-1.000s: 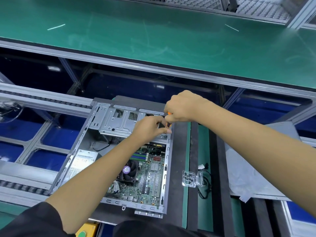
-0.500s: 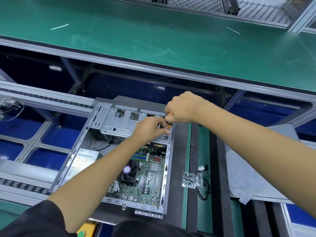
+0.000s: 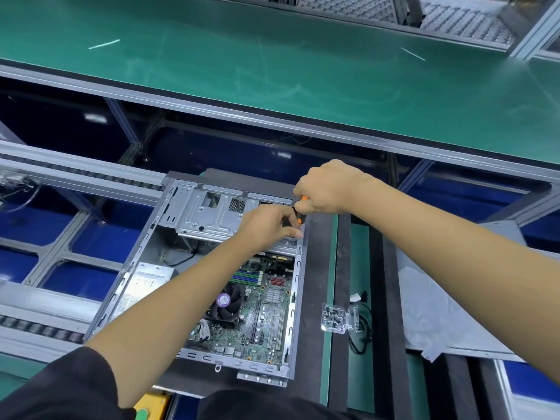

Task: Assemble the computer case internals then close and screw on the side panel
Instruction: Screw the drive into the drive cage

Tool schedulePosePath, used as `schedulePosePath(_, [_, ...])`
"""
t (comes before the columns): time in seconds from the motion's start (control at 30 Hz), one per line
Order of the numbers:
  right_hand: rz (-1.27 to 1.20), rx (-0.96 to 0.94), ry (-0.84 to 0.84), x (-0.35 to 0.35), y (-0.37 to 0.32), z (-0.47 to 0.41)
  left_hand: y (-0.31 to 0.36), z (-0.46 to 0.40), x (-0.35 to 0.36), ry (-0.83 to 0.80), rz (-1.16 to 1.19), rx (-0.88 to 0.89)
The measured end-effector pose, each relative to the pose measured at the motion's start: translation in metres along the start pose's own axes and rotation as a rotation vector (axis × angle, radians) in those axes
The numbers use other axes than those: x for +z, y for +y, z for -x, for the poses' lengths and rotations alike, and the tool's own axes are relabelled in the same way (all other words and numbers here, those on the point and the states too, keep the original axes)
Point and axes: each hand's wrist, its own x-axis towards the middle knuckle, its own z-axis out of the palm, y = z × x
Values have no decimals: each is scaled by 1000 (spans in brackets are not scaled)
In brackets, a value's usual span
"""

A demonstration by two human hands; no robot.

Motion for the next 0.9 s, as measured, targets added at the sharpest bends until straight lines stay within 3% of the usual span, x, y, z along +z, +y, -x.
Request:
schedulePosePath(0.23, [-31,-108,87,-1,0,1,-6,-8,-1,-105,41,-32])
schedulePosePath(0.5, [4,0,50,4,-5,-2,-9,-4,6,-6,29,28])
schedulePosePath(0.73, [-109,-109,71,-2,-4,1,-14,-9,5,-51,-48,66])
schedulePosePath(0.9, [-122,-17,12,-1,-4,-4,-17,-8,2,-90,-55,113])
